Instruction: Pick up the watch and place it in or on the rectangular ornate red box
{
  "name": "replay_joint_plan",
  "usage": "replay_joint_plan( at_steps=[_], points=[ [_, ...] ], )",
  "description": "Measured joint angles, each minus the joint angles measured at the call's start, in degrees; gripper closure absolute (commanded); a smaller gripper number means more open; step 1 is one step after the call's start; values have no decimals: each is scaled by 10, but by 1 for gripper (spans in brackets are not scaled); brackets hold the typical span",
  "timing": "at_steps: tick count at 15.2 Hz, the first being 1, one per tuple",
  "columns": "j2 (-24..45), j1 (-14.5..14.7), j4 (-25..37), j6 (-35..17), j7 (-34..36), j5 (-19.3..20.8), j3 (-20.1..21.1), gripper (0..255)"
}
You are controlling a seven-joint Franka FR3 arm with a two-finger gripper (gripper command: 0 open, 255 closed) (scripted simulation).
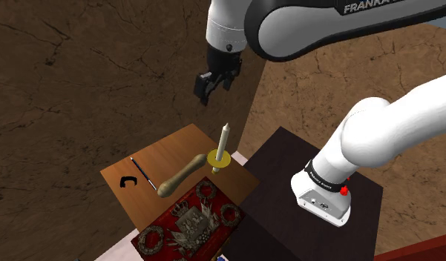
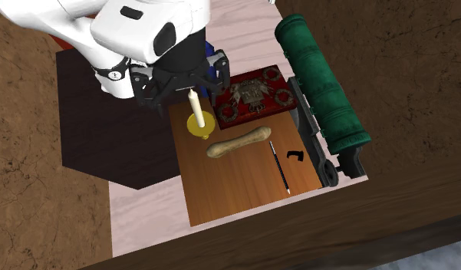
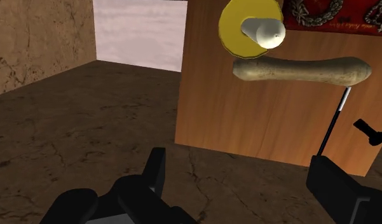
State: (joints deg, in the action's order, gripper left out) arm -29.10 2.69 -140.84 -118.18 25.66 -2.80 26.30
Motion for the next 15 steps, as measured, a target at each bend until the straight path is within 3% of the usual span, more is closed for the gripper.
replay_joint_plan(
  at_steps=[4,8,12,15],
  points=[
    [69,-10,7,-57,59,14,47,0],
    [162,-26,43,-102,144,59,105,0],
    [268,-38,90,-132,241,142,145,0],
    [355,-24,132,-142,323,220,155,0]
  ],
)
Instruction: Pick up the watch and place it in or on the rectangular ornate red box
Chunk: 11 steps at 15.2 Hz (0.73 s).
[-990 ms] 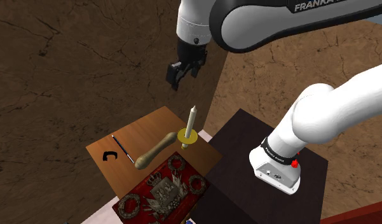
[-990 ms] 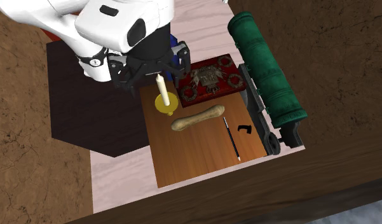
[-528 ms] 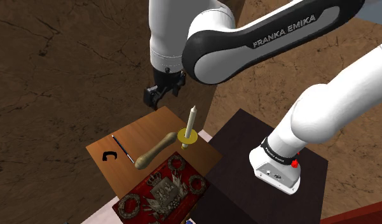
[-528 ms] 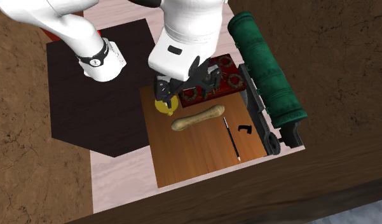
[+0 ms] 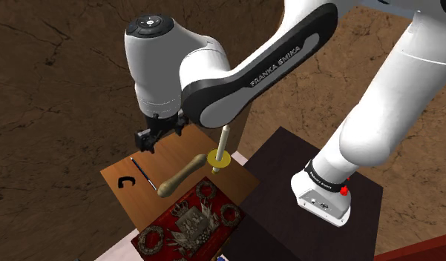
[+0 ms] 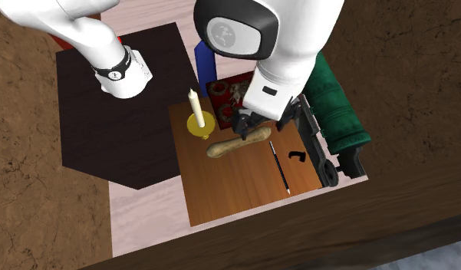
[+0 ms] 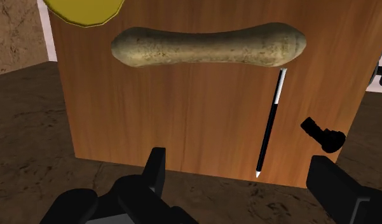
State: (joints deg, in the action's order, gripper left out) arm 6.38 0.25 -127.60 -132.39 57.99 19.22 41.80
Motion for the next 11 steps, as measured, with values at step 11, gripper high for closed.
replay_joint_plan(
  at_steps=[11],
  points=[
    [265,142,211,25,169,178,-72,0]
  ],
)
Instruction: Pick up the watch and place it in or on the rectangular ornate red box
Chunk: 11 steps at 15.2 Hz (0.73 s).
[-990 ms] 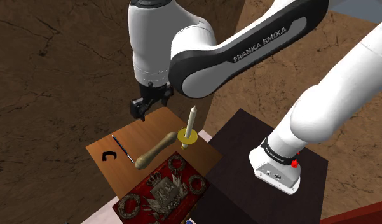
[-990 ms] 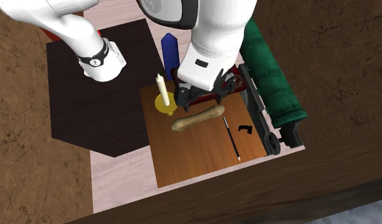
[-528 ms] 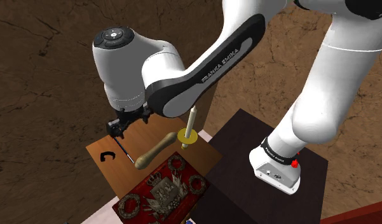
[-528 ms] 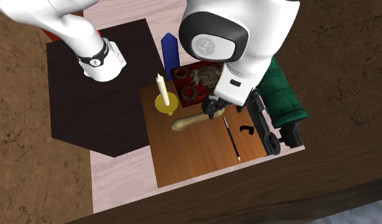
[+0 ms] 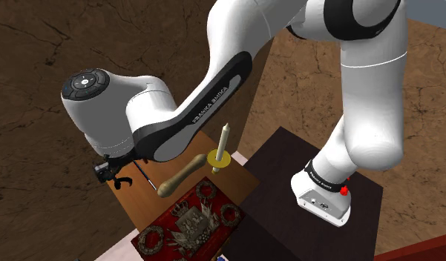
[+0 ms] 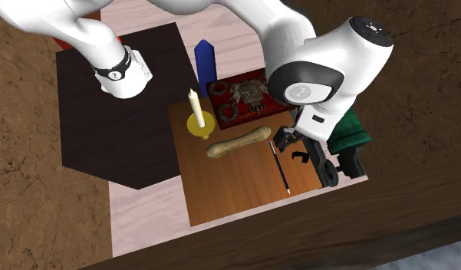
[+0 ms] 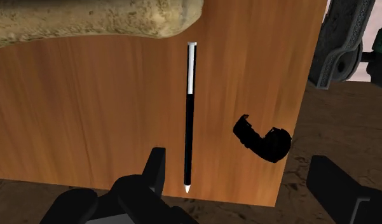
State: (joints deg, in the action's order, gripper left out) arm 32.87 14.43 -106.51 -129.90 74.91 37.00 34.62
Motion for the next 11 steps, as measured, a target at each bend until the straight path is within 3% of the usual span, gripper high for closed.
replay_joint_plan(
  at_steps=[4,11],
  points=[
    [58,32,46,-5,21,26,-23,0],
    [87,41,53,-26,32,46,-40,0]
  ],
)
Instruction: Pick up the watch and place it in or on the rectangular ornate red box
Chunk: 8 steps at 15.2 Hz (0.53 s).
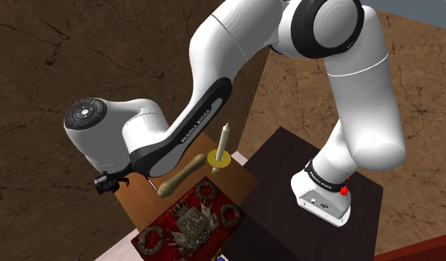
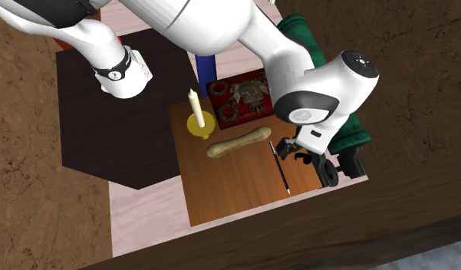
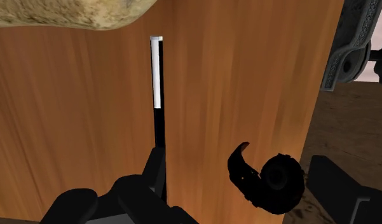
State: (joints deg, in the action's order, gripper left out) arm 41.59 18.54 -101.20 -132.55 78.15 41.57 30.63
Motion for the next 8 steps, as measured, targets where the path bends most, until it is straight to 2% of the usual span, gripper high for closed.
replay_joint_plan(
  at_steps=[5,6,8],
  points=[
    [1,0,1,-1,0,1,-1,0],
    [1,0,1,-1,0,1,-1,255],
    [1,0,1,-1,0,1,-1,255]
  ],
)
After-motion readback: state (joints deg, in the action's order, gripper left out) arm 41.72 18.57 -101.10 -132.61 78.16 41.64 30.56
